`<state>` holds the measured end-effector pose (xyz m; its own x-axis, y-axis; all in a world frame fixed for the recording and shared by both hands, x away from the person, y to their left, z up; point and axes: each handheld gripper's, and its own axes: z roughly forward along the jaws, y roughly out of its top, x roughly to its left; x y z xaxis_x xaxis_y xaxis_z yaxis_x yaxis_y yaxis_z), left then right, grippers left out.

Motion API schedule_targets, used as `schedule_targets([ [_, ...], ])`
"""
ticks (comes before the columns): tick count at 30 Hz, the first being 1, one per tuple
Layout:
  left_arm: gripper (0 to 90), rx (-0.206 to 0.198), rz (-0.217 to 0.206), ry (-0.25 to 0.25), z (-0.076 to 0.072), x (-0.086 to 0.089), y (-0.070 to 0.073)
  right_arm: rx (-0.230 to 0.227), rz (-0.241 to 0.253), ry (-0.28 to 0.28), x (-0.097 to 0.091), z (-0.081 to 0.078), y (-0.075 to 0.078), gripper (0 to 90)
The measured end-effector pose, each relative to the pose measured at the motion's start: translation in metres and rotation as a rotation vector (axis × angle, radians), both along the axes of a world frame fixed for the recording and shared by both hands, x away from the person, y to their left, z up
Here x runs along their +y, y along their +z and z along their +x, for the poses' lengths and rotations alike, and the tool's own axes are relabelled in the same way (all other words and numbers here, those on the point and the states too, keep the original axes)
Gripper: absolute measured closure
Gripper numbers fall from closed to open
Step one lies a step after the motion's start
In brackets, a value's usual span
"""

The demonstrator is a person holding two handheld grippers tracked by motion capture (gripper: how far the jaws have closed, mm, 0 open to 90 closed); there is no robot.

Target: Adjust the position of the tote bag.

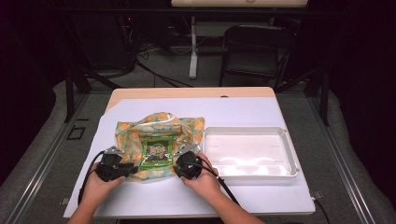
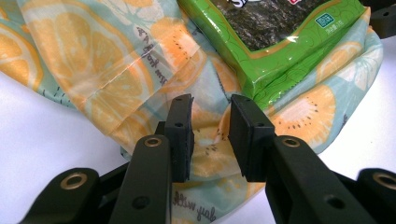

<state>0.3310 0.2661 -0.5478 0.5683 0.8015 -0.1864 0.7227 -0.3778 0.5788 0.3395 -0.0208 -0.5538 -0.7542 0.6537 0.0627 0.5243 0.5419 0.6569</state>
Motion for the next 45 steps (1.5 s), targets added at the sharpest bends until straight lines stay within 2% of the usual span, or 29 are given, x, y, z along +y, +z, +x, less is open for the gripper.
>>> schedule_targets([
  [8,69.0,-0.006,-0.007,0.003,-0.001,0.001,0.003,0.002,-0.004,0.002,0.0,0.0,0.0,71.3],
  [11,68.1,-0.042,-0.012,0.011,-0.002,0.001,0.007,0.009,0.006,-0.003,-0.001,0.0,0.0,70.9],
  [14,67.0,-0.06,-0.03,0.021,-0.003,0.003,0.011,0.013,0.027,-0.016,-0.001,0.0,-0.001,70.7],
  [17,65.2,-0.095,-0.048,0.04,-0.004,0.004,0.017,-0.005,0.006,-0.001,-0.001,-0.001,0.0,70.4],
  [27,58.7,-0.195,-0.086,0.062,0.0,-0.006,0.05,0.004,0.015,-0.011,-0.002,-0.002,0.001,68.6],
  [33,57.9,-0.199,-0.078,0.054,0.011,-0.021,0.062,-0.022,0.083,-0.032,-0.006,-0.007,0.014,62.6],
  [39,54.6,-0.191,-0.16,0.063,0.026,-0.034,0.069,-0.062,0.136,-0.055,-0.011,-0.008,0.027,55.6],
  [43,54.6,-0.197,-0.164,0.061,0.034,-0.041,0.069,-0.057,0.142,-0.064,-0.013,-0.004,0.029,51.9],
  [45,55.4,-0.178,-0.177,0.054,0.039,-0.04,0.071,-0.046,0.135,-0.068,-0.014,-0.002,0.029,51.1],
])
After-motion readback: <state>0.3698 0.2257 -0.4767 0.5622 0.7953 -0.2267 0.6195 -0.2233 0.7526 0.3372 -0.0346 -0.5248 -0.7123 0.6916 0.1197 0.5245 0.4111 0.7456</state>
